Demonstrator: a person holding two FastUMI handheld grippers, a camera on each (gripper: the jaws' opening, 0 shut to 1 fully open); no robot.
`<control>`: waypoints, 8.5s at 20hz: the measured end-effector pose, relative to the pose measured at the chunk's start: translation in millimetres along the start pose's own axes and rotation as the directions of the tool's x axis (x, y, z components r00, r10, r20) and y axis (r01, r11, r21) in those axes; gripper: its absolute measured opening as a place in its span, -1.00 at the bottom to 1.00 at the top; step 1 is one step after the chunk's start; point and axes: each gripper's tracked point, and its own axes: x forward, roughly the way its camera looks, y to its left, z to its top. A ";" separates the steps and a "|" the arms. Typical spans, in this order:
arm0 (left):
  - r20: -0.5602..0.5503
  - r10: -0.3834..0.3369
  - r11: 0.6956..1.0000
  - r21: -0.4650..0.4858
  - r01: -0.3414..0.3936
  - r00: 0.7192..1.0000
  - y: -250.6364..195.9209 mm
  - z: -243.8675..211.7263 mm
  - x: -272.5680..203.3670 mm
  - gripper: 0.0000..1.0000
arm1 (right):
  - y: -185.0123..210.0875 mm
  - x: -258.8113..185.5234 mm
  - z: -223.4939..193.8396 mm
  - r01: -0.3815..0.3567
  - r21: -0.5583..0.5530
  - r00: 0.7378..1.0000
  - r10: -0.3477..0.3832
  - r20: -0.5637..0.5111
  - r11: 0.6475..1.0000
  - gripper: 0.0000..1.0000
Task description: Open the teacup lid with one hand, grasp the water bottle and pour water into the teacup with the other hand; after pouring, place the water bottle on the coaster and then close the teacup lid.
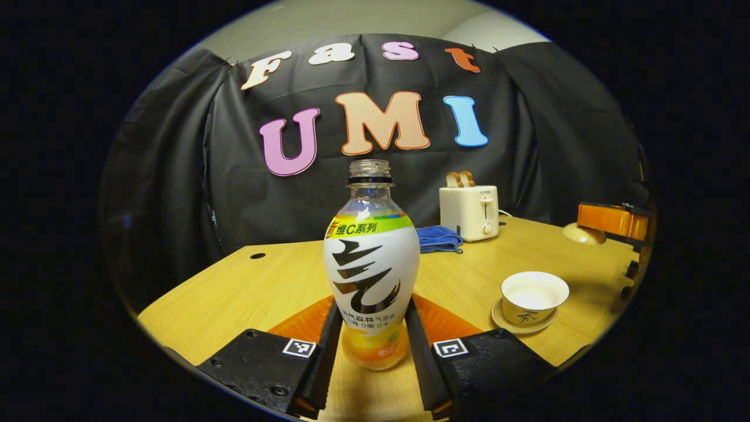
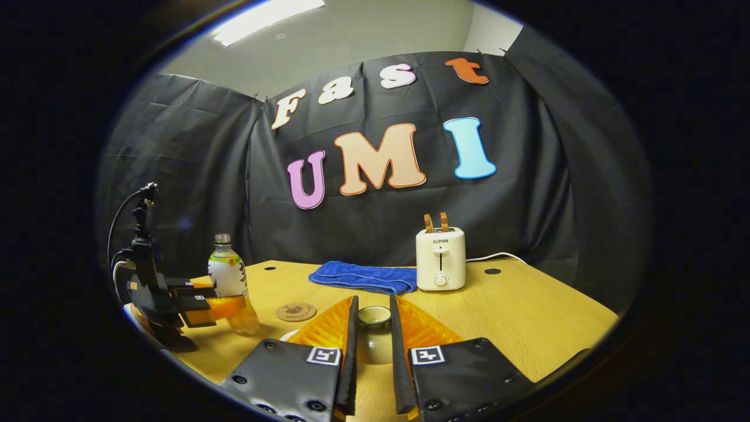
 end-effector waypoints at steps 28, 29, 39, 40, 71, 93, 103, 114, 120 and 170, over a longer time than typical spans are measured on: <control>-0.049 0.048 0.591 0.807 0.011 0.998 -10.1 -1.6 7.9 0.16 | -6.8 -7.8 -14.8 -0.003 0.003 1.000 0.003 -0.014 1.000 -0.46; -0.055 0.043 0.568 0.823 0.021 0.998 -11.9 -3.8 9.8 0.16 | -6.5 -8.3 -15.7 -0.004 -0.001 1.000 0.004 -0.014 1.000 -0.37; -0.091 0.030 0.329 0.941 0.076 0.995 -11.8 -9.5 10.8 0.17 | -7.1 -10.9 -18.7 -0.004 -0.022 1.000 0.003 -0.013 1.000 -0.41; -0.091 0.028 0.307 0.949 0.079 0.995 -12.1 -9.5 11.2 0.17 | -7.0 -11.7 -18.4 -0.004 -0.025 1.000 0.004 -0.013 1.000 -0.41; -0.146 0.044 -0.237 0.960 0.152 0.988 -24.8 24.9 12.8 0.18 | -18.5 -13.0 -38.7 -0.006 -0.066 0.999 0.003 -0.051 0.998 -0.46; -0.138 0.052 -0.506 0.850 0.145 0.989 -49.5 98.0 12.1 0.18 | -26.2 -11.2 -45.6 -0.010 -0.052 0.998 0.007 -0.063 0.999 -0.38; -0.133 0.049 -0.523 0.841 0.139 0.990 -56.9 117.1 10.0 0.18 | -26.9 -11.7 -43.3 -0.016 -0.033 0.998 0.014 -0.062 0.999 -0.37; -0.269 0.051 -0.356 0.895 0.269 0.962 -32.0 49.7 10.7 0.18 | -22.5 -12.3 -47.6 -0.016 -0.038 0.997 0.013 -0.077 0.999 -0.42; -0.316 0.014 -0.212 0.926 0.312 0.949 -33.5 22.0 8.8 0.17 | -18.2 -14.3 -45.8 -0.022 -0.032 0.997 0.019 -0.079 0.999 -0.42; 0.053 -0.193 0.981 -0.017 0.194 0.980 -27.4 55.9 58.8 0.15 | 42.7 -7.2 -37.9 -0.115 -0.102 0.991 0.107 -0.086 0.988 -0.42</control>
